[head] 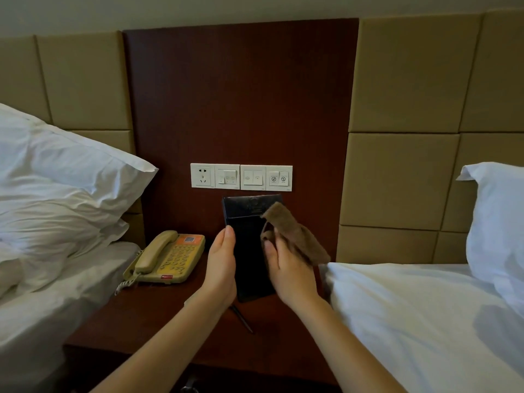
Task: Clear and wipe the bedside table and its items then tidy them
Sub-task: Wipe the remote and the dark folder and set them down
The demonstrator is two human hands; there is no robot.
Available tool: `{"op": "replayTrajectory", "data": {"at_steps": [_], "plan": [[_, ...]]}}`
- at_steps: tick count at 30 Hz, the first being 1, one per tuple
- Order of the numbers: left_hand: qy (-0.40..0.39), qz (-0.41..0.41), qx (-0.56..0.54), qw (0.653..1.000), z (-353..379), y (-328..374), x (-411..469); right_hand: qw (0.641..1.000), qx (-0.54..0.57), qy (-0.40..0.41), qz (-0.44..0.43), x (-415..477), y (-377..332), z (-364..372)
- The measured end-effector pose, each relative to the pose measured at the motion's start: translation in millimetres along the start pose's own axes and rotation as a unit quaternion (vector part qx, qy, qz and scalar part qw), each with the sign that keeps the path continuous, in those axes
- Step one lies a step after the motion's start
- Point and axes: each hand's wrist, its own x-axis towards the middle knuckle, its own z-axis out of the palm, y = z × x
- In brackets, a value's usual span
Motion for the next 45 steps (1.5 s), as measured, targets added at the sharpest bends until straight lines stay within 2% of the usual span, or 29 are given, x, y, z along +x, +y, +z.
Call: {"op": "replayTrajectory", "data": {"at_steps": [3, 5, 6, 9, 12, 14, 15, 16, 18, 19, 21, 25, 29, 31, 33, 36, 38, 43, 45], "plan": [[-0.007, -0.004, -0.004, 1.0, -1, -1, -1, 0.99, 0.108, -0.014, 0.092, 4, -4, -5], [-0.008, -0.003, 0.0, 1.0, -3, -2, -1, 0.966, 0.193, 0.029, 0.171, 7, 2, -11], [-0.013, -0.003, 0.009, 1.0, -4, -1, -1, 0.963, 0.192, 0.053, 0.18, 9, 9, -13], [-0.015, 0.0, 0.023, 1.0, -8, 0, 1, 0.967, 0.172, 0.096, 0.159, 10, 19, -20], [-0.028, -0.004, 0.036, 0.999, -9, -2, 2, 0.955, 0.202, 0.175, 0.128, 18, 10, -29], [-0.029, -0.004, 0.049, 0.998, -8, -2, 0, 0.952, 0.198, 0.226, 0.065, 27, -5, -36], [-0.037, -0.004, 0.059, 0.998, -7, -3, -1, 0.956, 0.184, 0.226, 0.021, 31, -13, -38], [-0.048, -0.006, 0.067, 0.997, -6, -4, -3, 0.968, 0.158, 0.194, -0.022, 36, -21, -39], [-0.063, -0.002, 0.085, 0.994, -3, -6, -5, 0.993, 0.038, 0.063, -0.092, 40, -35, -37], [-0.067, 0.009, 0.096, 0.993, -2, -6, -7, 0.992, -0.035, 0.009, -0.118, 40, -38, -33], [-0.071, 0.026, 0.125, 0.989, 0, -5, -11, 0.982, -0.121, -0.039, -0.136, 42, -36, -28], [-0.082, 0.039, 0.166, 0.982, -4, -5, -20, 0.99, -0.093, -0.048, -0.096, 53, -18, -36], [-0.1, 0.044, 0.176, 0.978, -18, -10, -20, 0.99, -0.007, -0.12, 0.071, 56, 8, -46], [-0.105, 0.048, 0.186, 0.976, -20, -11, -18, 0.983, 0.07, -0.104, 0.133, 52, 18, -51], [-0.107, 0.05, 0.187, 0.975, -21, -12, -16, 0.99, 0.06, -0.067, 0.111, 48, 15, -51], [-0.1, 0.04, 0.167, 0.98, -16, -15, -12, 0.996, -0.084, -0.02, -0.019, 48, -2, -41], [-0.085, 0.035, 0.169, 0.981, -16, -14, -7, 0.989, -0.135, -0.008, -0.065, 47, -6, -33], [-0.108, 0.008, 0.208, 0.972, -28, -23, -1, 0.993, -0.043, -0.103, -0.034, 38, 23, -18], [-0.105, -0.023, 0.207, 0.972, -36, -33, 0, 0.99, 0.01, -0.134, 0.037, 30, 46, -10]]}}
